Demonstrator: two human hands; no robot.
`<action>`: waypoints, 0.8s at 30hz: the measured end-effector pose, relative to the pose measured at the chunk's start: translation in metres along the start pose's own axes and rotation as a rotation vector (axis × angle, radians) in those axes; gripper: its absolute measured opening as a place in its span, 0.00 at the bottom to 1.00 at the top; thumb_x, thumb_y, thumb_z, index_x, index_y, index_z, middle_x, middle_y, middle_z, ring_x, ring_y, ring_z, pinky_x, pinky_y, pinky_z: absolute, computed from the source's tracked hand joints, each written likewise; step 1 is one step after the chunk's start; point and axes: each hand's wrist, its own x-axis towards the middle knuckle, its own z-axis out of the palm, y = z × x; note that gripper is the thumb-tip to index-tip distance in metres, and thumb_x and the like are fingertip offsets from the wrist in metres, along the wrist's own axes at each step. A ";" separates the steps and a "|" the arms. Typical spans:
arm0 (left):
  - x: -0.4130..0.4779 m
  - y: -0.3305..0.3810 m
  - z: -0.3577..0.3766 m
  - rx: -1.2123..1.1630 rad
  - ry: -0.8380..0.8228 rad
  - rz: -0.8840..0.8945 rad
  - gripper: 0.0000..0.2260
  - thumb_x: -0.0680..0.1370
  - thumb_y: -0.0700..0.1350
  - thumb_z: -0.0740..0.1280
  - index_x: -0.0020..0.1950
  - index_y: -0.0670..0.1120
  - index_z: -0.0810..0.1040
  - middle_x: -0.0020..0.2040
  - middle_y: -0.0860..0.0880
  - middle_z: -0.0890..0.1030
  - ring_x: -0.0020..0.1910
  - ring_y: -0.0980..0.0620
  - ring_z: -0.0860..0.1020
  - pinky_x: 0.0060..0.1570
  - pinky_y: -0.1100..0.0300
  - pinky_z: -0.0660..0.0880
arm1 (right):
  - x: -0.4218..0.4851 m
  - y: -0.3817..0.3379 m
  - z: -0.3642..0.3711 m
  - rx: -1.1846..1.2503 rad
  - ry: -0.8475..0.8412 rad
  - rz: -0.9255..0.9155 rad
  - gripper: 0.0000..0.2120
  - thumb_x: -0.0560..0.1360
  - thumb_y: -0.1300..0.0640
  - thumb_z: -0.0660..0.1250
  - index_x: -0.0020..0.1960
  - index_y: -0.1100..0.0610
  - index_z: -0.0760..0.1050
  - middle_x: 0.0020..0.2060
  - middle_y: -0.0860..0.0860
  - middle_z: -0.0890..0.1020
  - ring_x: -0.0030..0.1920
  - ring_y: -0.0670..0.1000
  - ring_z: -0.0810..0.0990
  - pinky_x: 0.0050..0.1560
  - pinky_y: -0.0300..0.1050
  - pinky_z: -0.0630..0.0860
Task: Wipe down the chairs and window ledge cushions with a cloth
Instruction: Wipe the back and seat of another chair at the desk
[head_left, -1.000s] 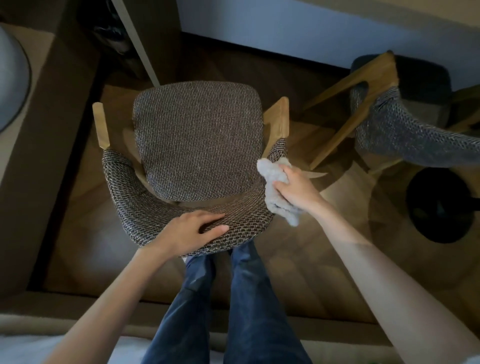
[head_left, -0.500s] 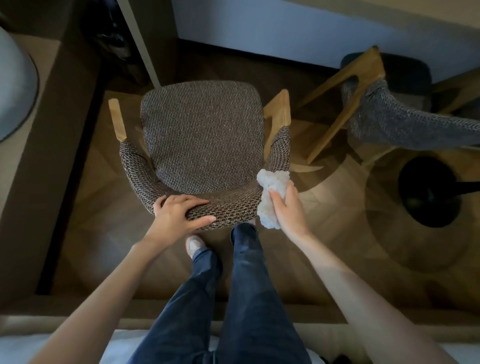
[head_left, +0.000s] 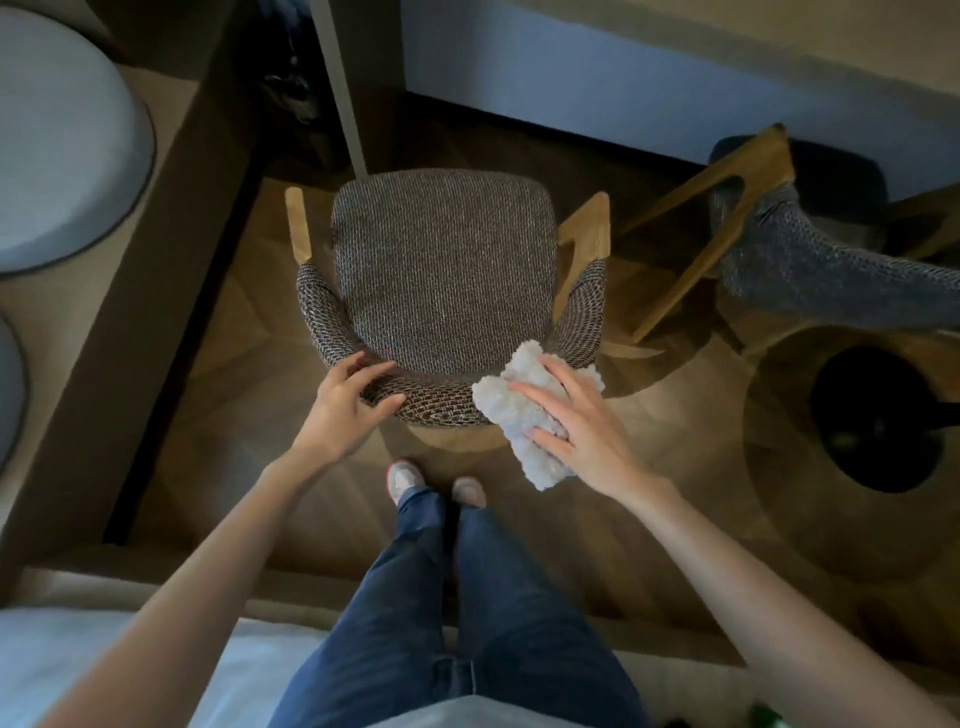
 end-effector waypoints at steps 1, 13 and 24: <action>-0.004 -0.003 0.001 -0.004 -0.002 -0.044 0.23 0.76 0.51 0.68 0.70 0.50 0.71 0.74 0.40 0.61 0.75 0.45 0.59 0.73 0.50 0.57 | 0.004 0.006 0.003 -0.079 -0.037 -0.035 0.29 0.75 0.51 0.69 0.73 0.41 0.62 0.76 0.53 0.57 0.76 0.53 0.53 0.72 0.57 0.62; -0.025 -0.009 -0.020 -0.297 0.156 -0.169 0.22 0.79 0.38 0.64 0.73 0.40 0.66 0.68 0.42 0.73 0.63 0.55 0.71 0.56 0.73 0.65 | 0.043 -0.043 0.029 -0.321 0.040 -0.464 0.27 0.72 0.55 0.70 0.70 0.56 0.70 0.61 0.59 0.76 0.61 0.58 0.76 0.60 0.49 0.74; -0.009 -0.060 -0.084 -0.304 0.199 -0.151 0.17 0.81 0.41 0.61 0.70 0.45 0.71 0.65 0.50 0.75 0.59 0.58 0.72 0.58 0.68 0.65 | 0.112 -0.148 0.082 -0.357 -0.123 -0.098 0.27 0.81 0.48 0.58 0.76 0.53 0.56 0.70 0.58 0.66 0.66 0.57 0.69 0.65 0.48 0.67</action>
